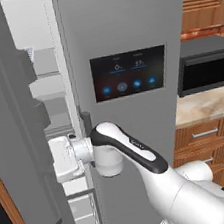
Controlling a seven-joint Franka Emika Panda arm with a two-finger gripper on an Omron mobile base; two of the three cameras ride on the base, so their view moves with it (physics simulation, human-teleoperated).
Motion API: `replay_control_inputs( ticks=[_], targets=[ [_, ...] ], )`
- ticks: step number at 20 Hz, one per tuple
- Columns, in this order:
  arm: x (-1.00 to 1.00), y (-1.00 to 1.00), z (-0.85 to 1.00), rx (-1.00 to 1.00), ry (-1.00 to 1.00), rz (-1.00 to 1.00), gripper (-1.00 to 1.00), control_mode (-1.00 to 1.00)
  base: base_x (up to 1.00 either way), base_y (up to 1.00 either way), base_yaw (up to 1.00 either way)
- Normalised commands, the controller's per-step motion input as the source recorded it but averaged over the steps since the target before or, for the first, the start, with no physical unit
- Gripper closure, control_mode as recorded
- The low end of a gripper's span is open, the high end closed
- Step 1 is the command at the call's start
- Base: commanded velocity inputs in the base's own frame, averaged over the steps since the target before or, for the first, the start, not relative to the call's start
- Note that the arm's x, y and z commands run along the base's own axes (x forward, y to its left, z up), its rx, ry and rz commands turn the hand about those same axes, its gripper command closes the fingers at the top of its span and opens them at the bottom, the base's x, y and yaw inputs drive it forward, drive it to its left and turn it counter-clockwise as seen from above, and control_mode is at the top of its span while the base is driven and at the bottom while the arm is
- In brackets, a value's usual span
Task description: Open the freezer door, pick up the ice cube tray from the freezer, and place it on the dining counter.
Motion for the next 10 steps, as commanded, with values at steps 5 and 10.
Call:
replay_control_inputs(
  ticks=[5,10],
  targets=[
    [-0.66,0.63,0.0,0.0,0.0,0.24,-1.0,-1.0,0.0,0.0,0.0],
    [-0.3,0.62,0.0,0.0,0.0,0.16,-1.0,-1.0,0.0,0.0,0.0]
  ],
)
